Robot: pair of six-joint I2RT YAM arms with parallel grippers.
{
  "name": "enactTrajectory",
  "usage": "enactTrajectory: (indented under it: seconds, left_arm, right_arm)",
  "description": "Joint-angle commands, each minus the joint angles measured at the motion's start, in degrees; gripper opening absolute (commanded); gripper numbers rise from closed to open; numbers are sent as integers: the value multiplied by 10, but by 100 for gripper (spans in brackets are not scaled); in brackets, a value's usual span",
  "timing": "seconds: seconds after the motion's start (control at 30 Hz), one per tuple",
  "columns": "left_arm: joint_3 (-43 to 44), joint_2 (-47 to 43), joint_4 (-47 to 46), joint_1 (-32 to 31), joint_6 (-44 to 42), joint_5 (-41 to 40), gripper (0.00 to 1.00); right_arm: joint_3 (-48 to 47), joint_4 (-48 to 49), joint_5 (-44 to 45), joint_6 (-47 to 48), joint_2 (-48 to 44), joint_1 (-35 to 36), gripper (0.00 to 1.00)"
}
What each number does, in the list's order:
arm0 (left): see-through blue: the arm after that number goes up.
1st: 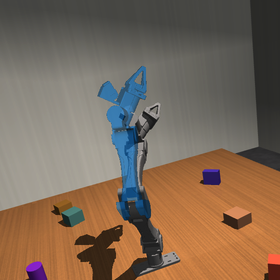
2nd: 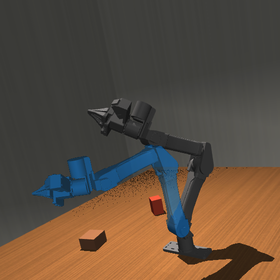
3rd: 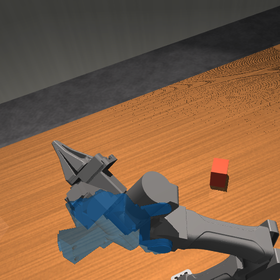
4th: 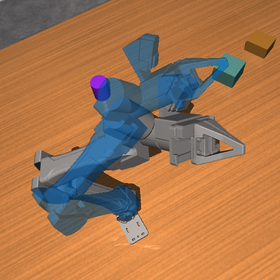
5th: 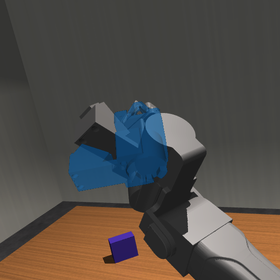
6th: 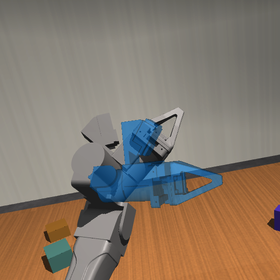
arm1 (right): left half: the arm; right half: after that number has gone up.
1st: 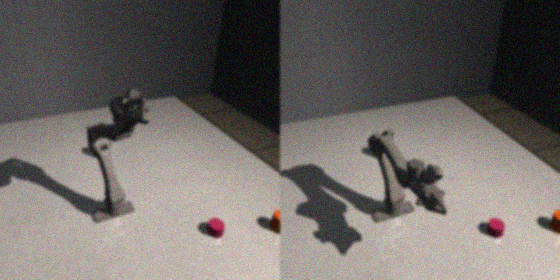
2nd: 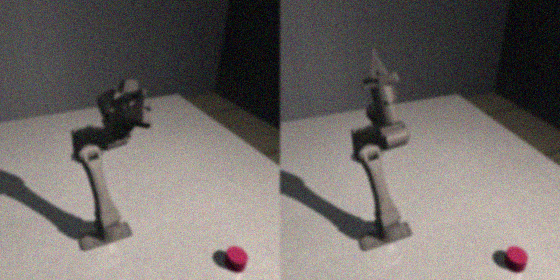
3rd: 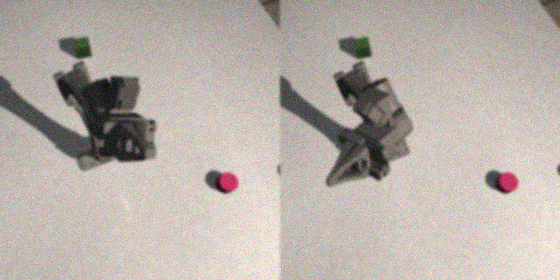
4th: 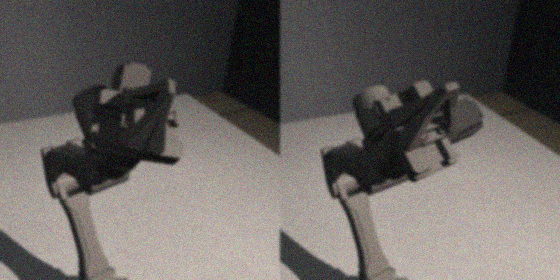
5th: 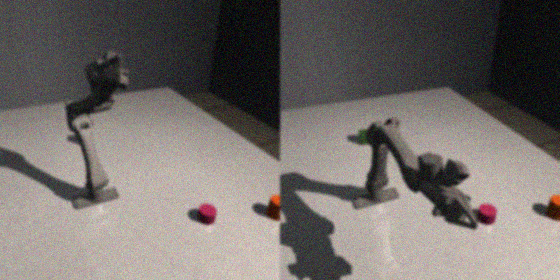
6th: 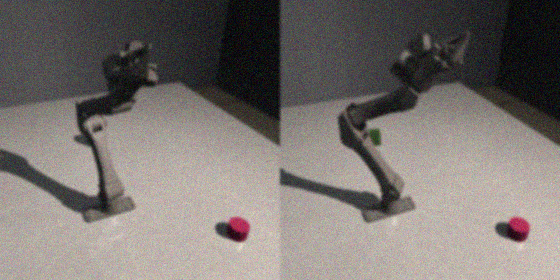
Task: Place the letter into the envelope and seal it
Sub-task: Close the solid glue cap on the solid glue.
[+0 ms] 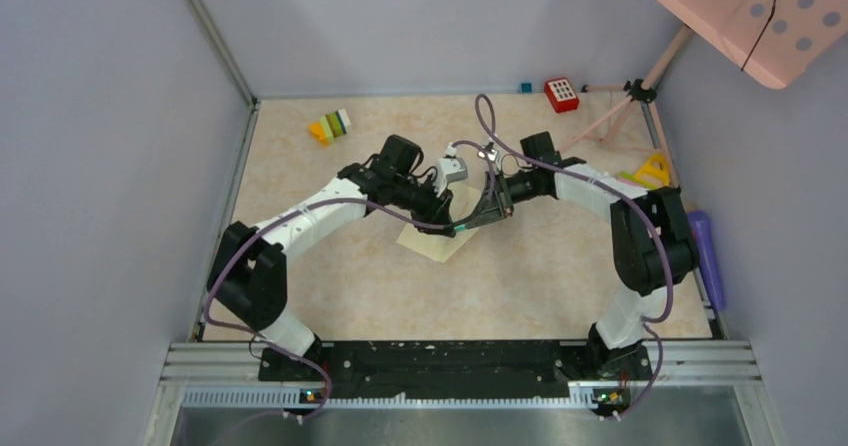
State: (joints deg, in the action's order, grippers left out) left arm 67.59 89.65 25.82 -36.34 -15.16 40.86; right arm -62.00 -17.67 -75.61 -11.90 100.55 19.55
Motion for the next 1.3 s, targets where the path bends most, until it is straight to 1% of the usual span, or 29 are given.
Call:
enactTrajectory:
  seconds: [0.0, 0.07, 0.1, 0.23, 0.33, 0.37, 0.43, 0.47, 0.53, 0.6, 0.7, 0.77, 0.87, 1.1, 1.27]
  left_arm:
    - [73, 51, 46, 27, 23, 185, 6]
    - [91, 77, 69, 39, 31, 247, 7]
    - [94, 86, 70, 43, 38, 272, 7]
    - [94, 113, 60, 49, 69, 370, 8]
    - [92, 120, 55, 50, 79, 402, 8]
    - [91, 121, 54, 51, 79, 407, 8]
    - [91, 118, 51, 54, 81, 411, 8]
    - [90, 116, 51, 54, 82, 413, 8]
    - [90, 110, 51, 57, 81, 409, 8]
    - [90, 101, 59, 58, 70, 390, 8]
    - [87, 84, 64, 58, 54, 360, 8]
    - [85, 75, 66, 58, 48, 335, 8]
    - [81, 69, 66, 58, 42, 320, 8]
    - [82, 70, 64, 58, 42, 319, 9]
    - [82, 72, 64, 59, 43, 313, 16]
  right_arm:
    - [-65, -154, 27, 235, -24, 23, 21]
    - [-62, -169, 44, 286, -47, 28, 21]
    - [-53, -160, 58, 297, -63, 31, 21]
    - [16, -46, 109, 321, -153, 42, 21]
    - [70, 38, 130, 330, -215, 55, 22]
    - [84, 63, 136, 321, -230, 58, 28]
    - [96, 84, 136, 309, -245, 61, 46]
    - [95, 87, 133, 302, -246, 61, 53]
    - [87, 78, 127, 292, -240, 61, 63]
    - [77, 74, 118, 268, -228, 61, 69]
    - [54, 77, 93, 202, -202, 61, 70]
    - [35, 68, 73, 164, -181, 61, 68]
    - [14, 46, 62, 161, -162, 61, 56]
    - [23, 35, 53, 181, -160, 61, 33]
    - [15, 24, 42, 188, -155, 62, 0]
